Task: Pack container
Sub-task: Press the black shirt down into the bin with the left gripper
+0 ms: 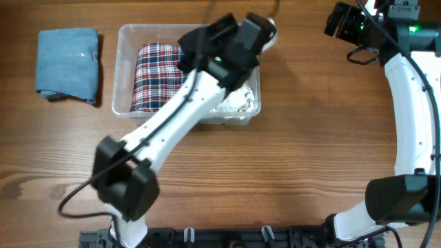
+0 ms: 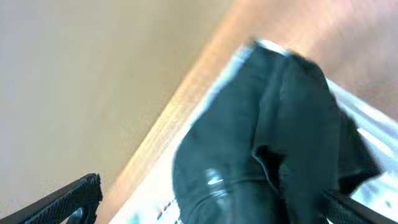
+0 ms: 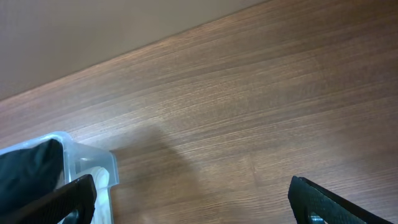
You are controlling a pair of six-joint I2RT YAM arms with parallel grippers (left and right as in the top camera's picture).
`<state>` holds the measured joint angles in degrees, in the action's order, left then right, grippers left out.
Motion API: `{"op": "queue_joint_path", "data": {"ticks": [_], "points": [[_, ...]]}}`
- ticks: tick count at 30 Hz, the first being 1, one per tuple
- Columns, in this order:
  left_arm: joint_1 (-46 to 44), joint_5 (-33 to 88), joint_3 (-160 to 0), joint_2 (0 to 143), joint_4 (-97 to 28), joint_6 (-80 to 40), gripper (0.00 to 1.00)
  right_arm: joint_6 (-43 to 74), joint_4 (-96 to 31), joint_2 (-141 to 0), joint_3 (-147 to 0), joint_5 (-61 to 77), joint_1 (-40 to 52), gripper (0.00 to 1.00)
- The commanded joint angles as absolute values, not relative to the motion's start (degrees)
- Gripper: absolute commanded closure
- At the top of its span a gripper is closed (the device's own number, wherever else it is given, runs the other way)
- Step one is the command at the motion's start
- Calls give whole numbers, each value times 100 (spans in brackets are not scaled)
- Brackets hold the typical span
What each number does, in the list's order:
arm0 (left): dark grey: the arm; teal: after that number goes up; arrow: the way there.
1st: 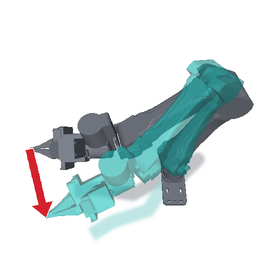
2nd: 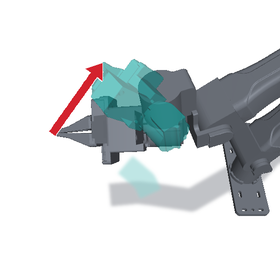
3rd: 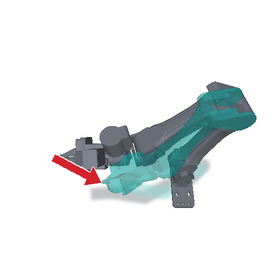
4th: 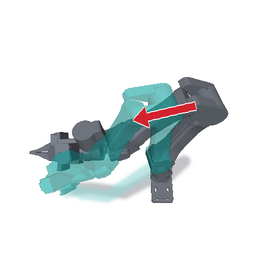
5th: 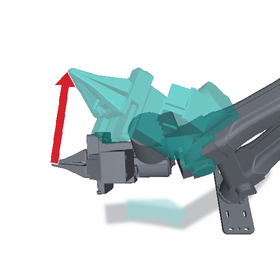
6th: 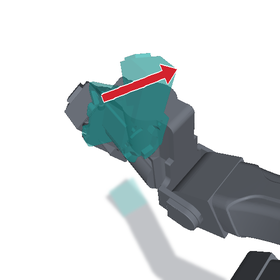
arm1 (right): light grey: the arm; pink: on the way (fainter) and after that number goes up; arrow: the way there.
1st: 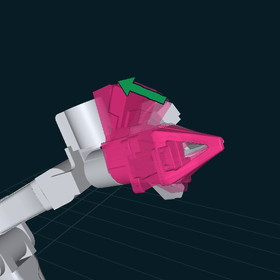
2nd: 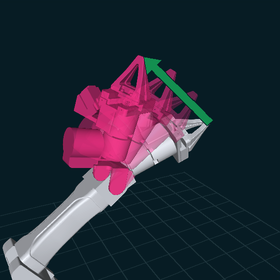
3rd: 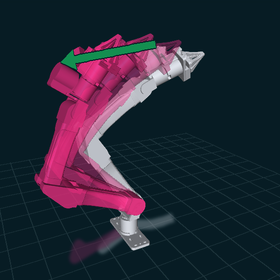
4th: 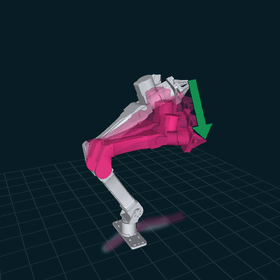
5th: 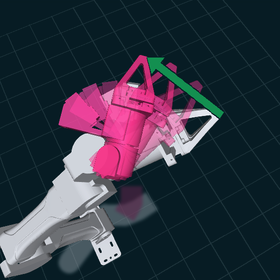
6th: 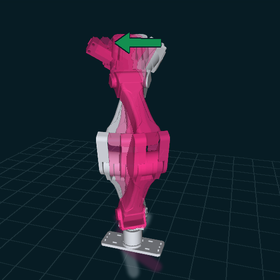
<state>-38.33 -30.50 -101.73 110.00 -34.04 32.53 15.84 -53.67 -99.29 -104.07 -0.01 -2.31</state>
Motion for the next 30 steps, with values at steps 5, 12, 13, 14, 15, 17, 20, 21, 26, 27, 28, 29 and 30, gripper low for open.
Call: {"op": "queue_joint_path", "data": {"ticks": [5, 12, 13, 14, 15, 17, 20, 21, 26, 27, 28, 29, 30], "points": [[-3492, -2353, -10243, 10370, -3841, 803, 0, 1664, -5356, -9922, -10455, 47, -222, 0], [-3498, -436, -10243, 10383, -4143, -80, 0, 1664, -5356, -9922, -10455, 47, -222, 0], [-3459, -215, -10243, 10405, -4143, -342, 0, 1664, -5356, -9922, -10455, 47, -222, 0], [-3420, -30, -10243, 10427, -4163, -523, 0, 1664, -5356, -9922, -10455, 47, -222, 0], [-3374, 43, -10232, 10466, -4185, -707, 1, 1664, -5354, -9922, -10455, 47, -222, 0], [-3288, 38, -10232, 10593, -4185, -985, 1, 1664, -5356, -9922, -10455, 47, -222, 0], [-3157, -62, -10232, 11015, -3955, -1472, 0, 1664, -5354, -9922, -10455, 47, -222, 0], [-3124, -246, -10232, 11271, -3785, -1747, 0, 1664, -5356, -9922, -10455, 47, -222, 0], [-3022, -976, -10232, 11907, -3710, -2589, 0, 1664, -5354, -9922, -10455, 47, -222, 0], [-2967, -974, -10232, 11963, -3728, -2714, 0, 1667, -5354, -9922, -10455, 47, -222, 0], [-2923, -972, -10232, 12011, -3750, -2779, 0, 1667, -5354, -9922, -10455, 47, -222, 0], [-2886, -961, -10232, 12084, -3750, -2810, 0, 1664, -5356, -9922, -10455, 47, -222, 0], [-2869, -941, -10232, 12189, -3752, -2910, 0, 1664, -5356, -9922, -10455, 47, -222, 0]]}}
